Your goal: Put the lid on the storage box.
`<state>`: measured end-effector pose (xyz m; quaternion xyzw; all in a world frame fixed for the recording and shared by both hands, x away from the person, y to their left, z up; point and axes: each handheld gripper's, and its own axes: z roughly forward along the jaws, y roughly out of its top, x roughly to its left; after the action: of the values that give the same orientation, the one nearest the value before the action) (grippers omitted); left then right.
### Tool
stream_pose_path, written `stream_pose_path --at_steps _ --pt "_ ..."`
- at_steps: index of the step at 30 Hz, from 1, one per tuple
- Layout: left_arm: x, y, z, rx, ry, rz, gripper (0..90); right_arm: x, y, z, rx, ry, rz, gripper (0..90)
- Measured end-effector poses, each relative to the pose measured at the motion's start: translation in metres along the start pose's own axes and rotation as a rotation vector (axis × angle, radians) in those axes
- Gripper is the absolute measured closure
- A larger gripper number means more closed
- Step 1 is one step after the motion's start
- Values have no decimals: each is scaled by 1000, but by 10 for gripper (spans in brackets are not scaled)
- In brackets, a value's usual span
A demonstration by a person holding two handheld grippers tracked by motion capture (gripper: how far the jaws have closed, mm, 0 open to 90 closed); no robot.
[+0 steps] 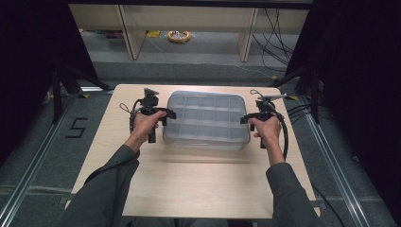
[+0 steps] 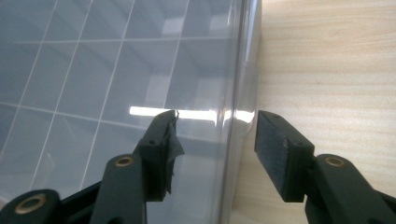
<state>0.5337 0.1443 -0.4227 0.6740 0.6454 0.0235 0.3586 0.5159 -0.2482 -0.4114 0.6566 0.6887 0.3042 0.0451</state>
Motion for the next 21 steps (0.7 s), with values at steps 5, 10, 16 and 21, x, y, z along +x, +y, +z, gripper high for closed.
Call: stream_pose_path --at_steps 5,10,16,21 --pt "-1 -3 -7 16 -8 11 357 -1 -3 2 -3 1 29 514" --pt "2 -9 -8 58 -25 12 350 6 -7 0 20 16 87 513" --pt "-2 -14 -6 68 -26 29 347 10 -11 3 31 42 85 508" --pt "-3 -12 -4 60 -15 34 357 9 -10 7 11 4 21 494"
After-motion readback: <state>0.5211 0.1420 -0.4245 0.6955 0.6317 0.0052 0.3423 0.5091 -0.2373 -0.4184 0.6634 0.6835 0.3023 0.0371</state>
